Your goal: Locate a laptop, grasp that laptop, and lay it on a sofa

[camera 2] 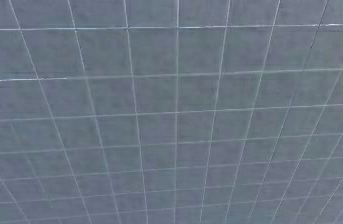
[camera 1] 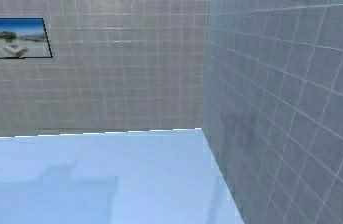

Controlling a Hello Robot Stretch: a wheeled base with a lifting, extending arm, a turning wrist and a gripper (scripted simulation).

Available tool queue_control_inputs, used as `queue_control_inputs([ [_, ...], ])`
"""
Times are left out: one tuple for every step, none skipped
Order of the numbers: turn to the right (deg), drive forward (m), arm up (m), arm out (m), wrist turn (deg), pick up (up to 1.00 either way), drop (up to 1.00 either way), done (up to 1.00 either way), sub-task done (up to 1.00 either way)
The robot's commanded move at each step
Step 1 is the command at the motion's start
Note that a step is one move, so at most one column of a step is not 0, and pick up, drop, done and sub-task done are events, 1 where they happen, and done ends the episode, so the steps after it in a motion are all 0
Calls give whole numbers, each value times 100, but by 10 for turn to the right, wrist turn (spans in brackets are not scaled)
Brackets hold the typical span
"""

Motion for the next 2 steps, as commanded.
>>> queue_control_inputs([
  [-180, 0, 0, 0, 0, 0, 0, 0, 0],
  [0, 25, 0, 0, 0, 0, 0, 0, 0],
])
